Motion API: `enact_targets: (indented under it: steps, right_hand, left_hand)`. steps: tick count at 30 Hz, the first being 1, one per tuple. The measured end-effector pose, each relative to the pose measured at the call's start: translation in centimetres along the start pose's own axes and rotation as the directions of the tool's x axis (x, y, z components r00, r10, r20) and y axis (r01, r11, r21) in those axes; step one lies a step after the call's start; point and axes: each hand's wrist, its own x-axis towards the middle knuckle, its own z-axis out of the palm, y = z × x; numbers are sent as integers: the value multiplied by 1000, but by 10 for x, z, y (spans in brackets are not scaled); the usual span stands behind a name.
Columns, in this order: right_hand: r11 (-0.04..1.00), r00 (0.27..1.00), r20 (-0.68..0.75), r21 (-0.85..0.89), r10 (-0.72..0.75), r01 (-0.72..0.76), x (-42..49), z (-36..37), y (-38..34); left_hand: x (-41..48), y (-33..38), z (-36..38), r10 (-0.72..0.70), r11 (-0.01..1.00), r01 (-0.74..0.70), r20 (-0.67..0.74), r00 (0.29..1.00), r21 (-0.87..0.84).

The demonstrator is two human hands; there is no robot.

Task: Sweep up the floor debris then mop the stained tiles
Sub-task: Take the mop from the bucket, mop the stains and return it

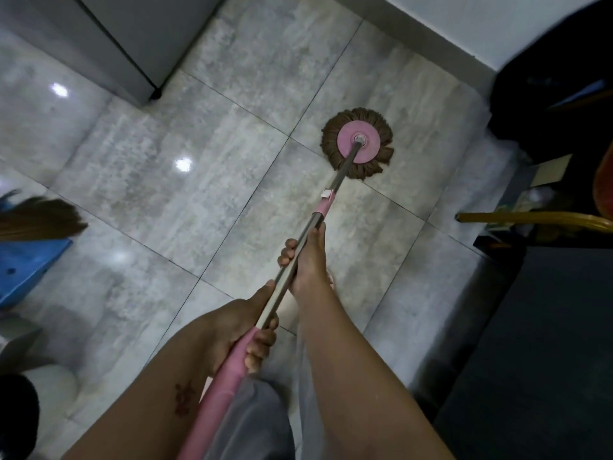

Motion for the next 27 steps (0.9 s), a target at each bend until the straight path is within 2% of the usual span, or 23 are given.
enact_targets:
  steps: [5,9,13,20,27]
  right_hand:
    - [998,998,-24,4,-59,59,45,3,-86]
    - [996,992,-90,15,-88,90,81,-1,-172]
    - [993,985,-139,53,-97,105,95,-16,-217]
    - [992,980,-170,47,-105,114,71,-40,-174]
    - [998,979,-192,-28,-61,57,37,-24,-56]
  left_hand:
    - [17,82,44,-53,991,63,82,995,-120]
    - [44,156,90,-33,997,42,122,992,-71]
    - [59,190,121,-55,998,57,173,983,-11]
    - [59,144,109,-99,995,98,170,980,16]
    - [24,46,34,16,1000,-13,121,993,-26]
